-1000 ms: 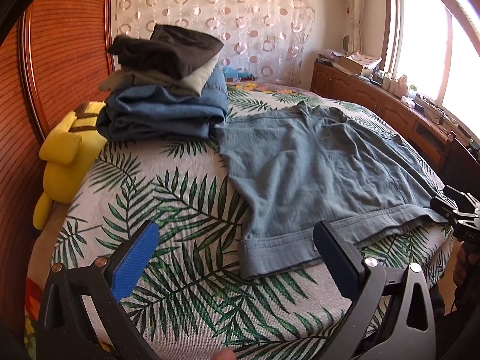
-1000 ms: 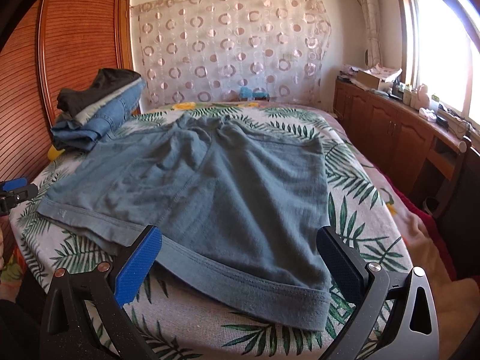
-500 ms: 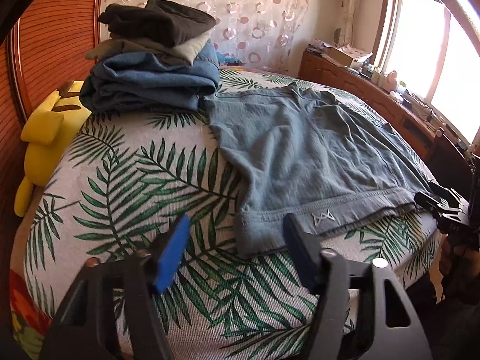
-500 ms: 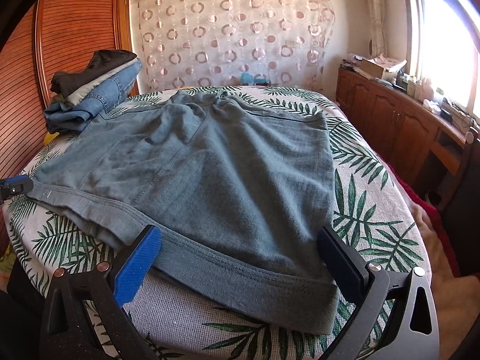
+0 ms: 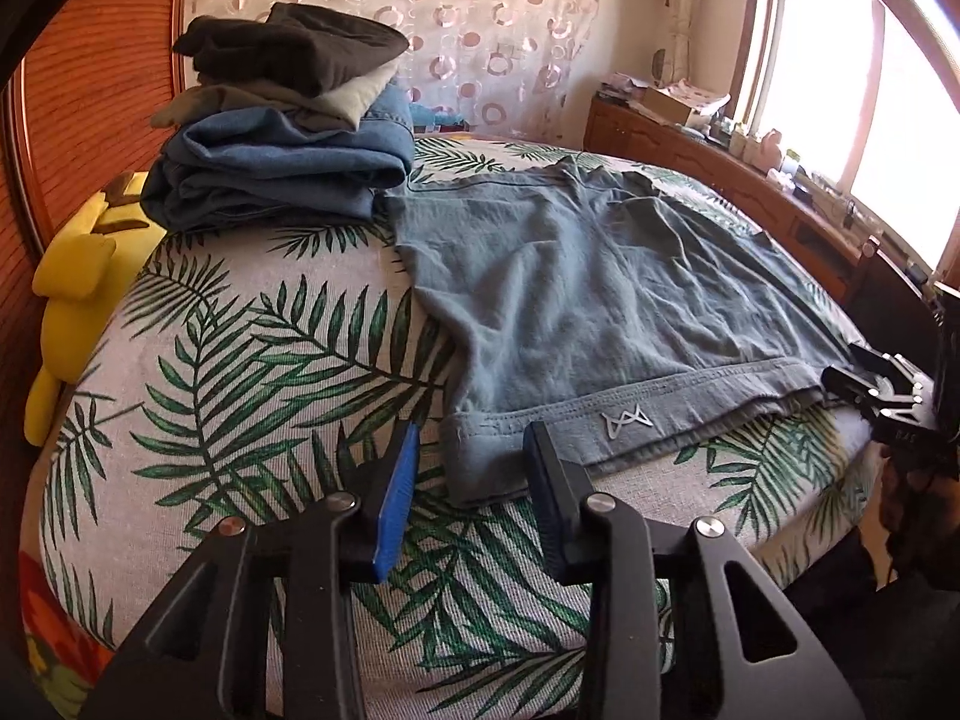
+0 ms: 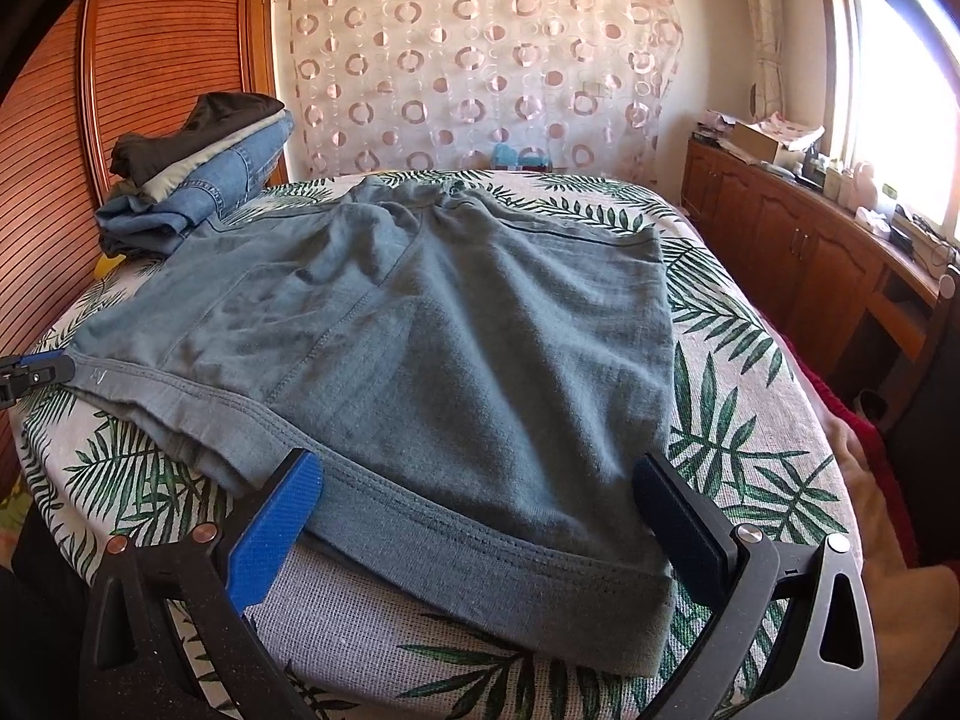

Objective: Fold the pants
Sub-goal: 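Lower the left gripper to one leg hem of the shorts and grasp it, then lift the held hem with the left gripper, fold it over, and open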

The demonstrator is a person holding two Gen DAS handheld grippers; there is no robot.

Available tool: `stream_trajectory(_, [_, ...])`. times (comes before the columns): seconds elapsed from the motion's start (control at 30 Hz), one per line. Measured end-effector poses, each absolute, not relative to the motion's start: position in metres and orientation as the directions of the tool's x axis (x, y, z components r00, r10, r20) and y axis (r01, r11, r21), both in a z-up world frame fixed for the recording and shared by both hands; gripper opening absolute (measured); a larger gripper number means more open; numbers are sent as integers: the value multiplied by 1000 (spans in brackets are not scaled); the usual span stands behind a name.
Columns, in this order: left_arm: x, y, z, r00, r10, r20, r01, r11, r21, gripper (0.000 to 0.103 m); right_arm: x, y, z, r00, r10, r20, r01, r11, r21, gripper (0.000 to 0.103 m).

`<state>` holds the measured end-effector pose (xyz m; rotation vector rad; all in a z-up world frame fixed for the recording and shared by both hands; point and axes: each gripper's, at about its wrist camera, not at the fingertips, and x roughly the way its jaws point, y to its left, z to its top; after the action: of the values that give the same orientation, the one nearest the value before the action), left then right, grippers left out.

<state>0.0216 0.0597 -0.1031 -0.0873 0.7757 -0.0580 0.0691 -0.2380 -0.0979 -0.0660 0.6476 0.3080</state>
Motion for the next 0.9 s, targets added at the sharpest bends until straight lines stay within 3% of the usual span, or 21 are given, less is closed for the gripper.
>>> stream_trajectory(0.1, [25,60,-103,711,-75,-699,20,996,-88,35,69,-237,-98,754,261,-602,-302,953,35,103])
stream_trajectory(0.3, [25,60,-98,717,-95,-691,36,994,-100,10,68,-237,-98,759,262,-597,-304,952,31,103])
stream_trajectory(0.6, [33,43,-62,754,-204,-625,132,978,-160,8,71,-238,-99,748,274,-605,-319,947,35,103])
stream_trajectory(0.9, [65,-7,-26,764,-301,-571,276,952,-132,8,71,-244,-92,745,284,-604,-306,949,68,101])
